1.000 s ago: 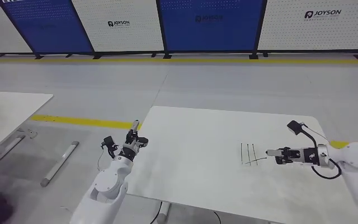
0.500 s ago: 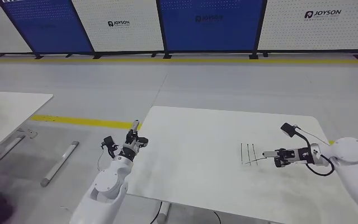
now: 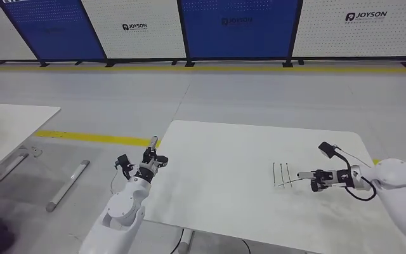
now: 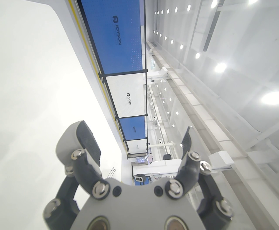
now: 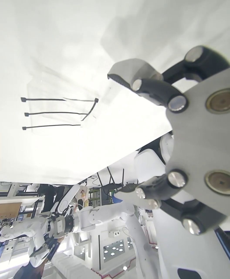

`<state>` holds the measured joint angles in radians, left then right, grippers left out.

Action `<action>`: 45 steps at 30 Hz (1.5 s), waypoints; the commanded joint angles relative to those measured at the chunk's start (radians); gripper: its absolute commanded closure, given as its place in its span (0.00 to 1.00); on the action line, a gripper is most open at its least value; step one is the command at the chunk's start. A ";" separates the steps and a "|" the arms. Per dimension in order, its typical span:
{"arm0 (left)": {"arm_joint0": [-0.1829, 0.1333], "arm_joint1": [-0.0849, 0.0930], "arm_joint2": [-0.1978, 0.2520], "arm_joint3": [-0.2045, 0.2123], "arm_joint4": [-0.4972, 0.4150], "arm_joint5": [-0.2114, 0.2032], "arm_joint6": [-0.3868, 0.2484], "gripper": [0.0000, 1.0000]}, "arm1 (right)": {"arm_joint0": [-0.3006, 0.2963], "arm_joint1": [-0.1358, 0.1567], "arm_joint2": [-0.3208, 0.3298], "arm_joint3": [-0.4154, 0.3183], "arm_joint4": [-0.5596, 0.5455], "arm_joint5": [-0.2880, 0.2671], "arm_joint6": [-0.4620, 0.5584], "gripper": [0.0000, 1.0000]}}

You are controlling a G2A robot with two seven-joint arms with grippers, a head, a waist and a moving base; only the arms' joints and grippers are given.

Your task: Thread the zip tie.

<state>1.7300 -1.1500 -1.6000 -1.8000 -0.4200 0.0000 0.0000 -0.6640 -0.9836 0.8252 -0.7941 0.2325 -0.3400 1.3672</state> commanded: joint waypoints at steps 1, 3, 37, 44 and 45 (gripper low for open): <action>0.000 0.000 0.000 0.000 0.000 0.000 0.000 0.00 | 0.019 -0.013 -0.017 0.032 -0.006 0.000 0.011 0.00; 0.000 0.000 0.000 0.000 0.000 0.000 0.000 0.00 | 0.019 -0.013 -0.017 0.032 -0.006 0.000 0.011 0.00; 0.000 0.000 0.000 0.000 0.000 0.000 0.000 0.00 | 0.069 -0.097 -0.079 0.212 0.018 0.000 -0.020 0.61; 0.000 0.000 0.000 0.000 0.000 0.000 0.000 0.00 | 0.081 -0.113 -0.076 0.266 0.027 0.000 -0.008 0.58; 0.000 0.000 0.000 0.000 0.000 0.000 0.000 0.00 | 0.083 -0.115 -0.076 0.272 0.027 0.000 -0.008 0.57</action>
<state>1.7300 -1.1500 -1.6000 -1.8000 -0.4200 0.0000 0.0000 -0.5821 -1.0973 0.7488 -0.5269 0.2591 -0.3400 1.3593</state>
